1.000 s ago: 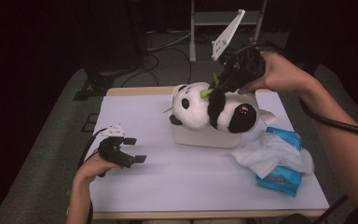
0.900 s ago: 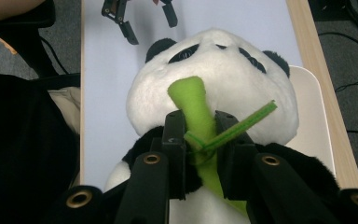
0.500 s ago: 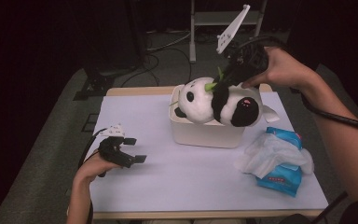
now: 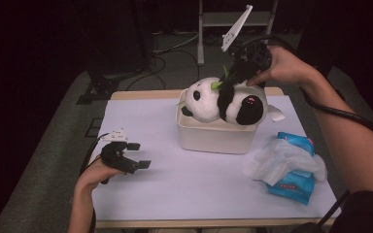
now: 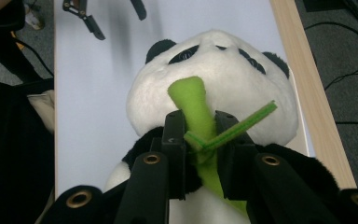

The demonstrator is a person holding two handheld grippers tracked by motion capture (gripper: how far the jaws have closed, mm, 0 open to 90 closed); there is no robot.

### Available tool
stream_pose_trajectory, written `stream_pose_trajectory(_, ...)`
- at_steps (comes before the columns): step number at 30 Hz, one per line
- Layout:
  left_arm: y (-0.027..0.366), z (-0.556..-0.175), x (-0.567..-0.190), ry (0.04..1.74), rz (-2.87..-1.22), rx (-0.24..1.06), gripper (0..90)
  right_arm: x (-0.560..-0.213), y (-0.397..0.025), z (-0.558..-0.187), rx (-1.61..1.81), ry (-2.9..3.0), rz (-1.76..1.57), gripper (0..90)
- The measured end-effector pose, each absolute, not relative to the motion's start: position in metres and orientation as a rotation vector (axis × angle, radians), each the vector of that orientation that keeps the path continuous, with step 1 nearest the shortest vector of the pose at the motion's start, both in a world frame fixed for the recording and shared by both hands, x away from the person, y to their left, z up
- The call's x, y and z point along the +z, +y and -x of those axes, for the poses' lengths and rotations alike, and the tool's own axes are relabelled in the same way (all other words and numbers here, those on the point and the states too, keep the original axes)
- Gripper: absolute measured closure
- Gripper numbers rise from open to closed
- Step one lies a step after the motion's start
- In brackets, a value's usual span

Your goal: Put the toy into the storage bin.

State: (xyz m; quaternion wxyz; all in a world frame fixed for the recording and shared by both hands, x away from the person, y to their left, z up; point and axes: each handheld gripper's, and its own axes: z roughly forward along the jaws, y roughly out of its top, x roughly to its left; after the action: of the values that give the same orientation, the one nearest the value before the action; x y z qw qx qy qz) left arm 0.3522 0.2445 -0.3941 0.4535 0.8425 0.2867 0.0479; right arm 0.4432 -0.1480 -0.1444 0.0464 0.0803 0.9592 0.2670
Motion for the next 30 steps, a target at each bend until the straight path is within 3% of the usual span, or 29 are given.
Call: stream_pose_trajectory(30, 0.248, -0.353, -0.392, 0.711, -2.065, 0.122, 7.9, -0.202, -0.135, -0.502, 0.772, 3.000, -0.380, 74.2)
